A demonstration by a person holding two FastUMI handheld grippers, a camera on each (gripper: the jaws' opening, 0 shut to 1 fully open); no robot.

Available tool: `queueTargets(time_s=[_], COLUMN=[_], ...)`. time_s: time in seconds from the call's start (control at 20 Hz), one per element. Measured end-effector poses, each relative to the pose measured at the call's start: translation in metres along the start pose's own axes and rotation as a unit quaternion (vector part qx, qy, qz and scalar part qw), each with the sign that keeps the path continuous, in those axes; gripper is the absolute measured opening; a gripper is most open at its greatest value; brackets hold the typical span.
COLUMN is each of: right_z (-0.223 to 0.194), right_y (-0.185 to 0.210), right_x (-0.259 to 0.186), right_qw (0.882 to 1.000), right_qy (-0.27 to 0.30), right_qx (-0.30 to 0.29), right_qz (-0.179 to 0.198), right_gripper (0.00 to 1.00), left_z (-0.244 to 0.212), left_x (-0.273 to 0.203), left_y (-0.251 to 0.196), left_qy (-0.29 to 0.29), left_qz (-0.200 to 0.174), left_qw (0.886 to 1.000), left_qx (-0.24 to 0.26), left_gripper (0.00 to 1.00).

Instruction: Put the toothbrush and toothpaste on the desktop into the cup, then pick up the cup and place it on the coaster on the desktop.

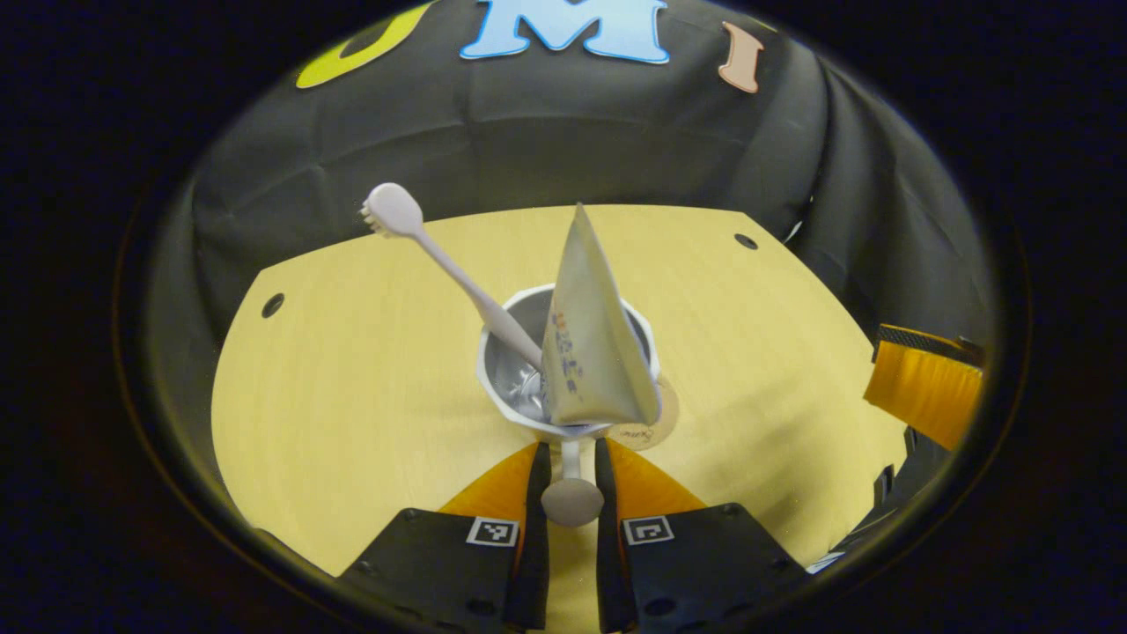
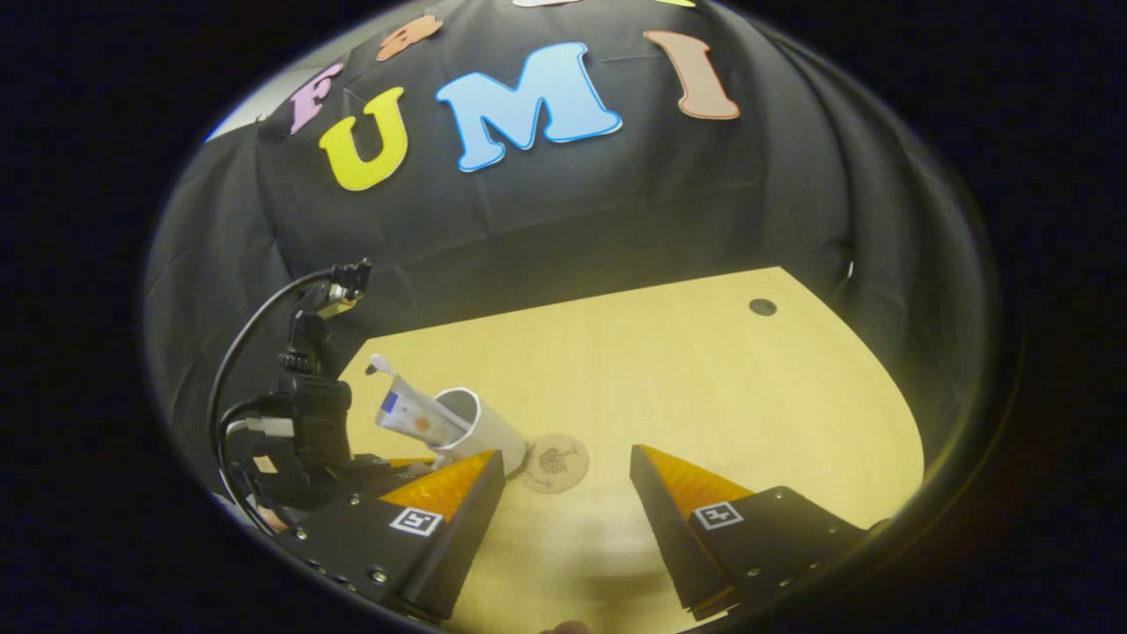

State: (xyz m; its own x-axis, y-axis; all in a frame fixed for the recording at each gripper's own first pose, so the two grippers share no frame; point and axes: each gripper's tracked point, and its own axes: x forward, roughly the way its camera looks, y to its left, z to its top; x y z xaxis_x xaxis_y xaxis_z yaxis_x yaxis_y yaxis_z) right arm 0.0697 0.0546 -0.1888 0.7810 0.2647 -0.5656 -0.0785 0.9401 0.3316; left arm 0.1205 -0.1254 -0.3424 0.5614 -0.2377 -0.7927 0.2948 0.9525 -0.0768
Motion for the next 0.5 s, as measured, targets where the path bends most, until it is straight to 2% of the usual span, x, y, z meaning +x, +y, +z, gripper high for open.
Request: queueTargets(time_s=[0.3,0.35,0.5], right_z=[0.000,0.000,-0.003], right_y=[-0.036,-0.040,-0.050], right_x=[-0.008,-0.008,-0.010], right_qw=[0.999,0.999,0.999], right_qy=[-0.003,-0.002,-0.001], right_qx=[0.024,0.028,0.038], right_qz=[-0.024,-0.026,-0.029], right_gripper=[0.88,0.88,0.88], left_z=[0.002,0.001,-0.001], left_x=[0.016,0.019,0.028], left_y=[-0.030,-0.033,-0.042], left_qy=[0.012,0.015,0.022], left_qz=[-0.012,-0.012,-0.015], left_qw=[1.000,0.999,0.999], left_qx=[0.026,0.028,0.028], left_gripper=[0.35,0.29,0.29])
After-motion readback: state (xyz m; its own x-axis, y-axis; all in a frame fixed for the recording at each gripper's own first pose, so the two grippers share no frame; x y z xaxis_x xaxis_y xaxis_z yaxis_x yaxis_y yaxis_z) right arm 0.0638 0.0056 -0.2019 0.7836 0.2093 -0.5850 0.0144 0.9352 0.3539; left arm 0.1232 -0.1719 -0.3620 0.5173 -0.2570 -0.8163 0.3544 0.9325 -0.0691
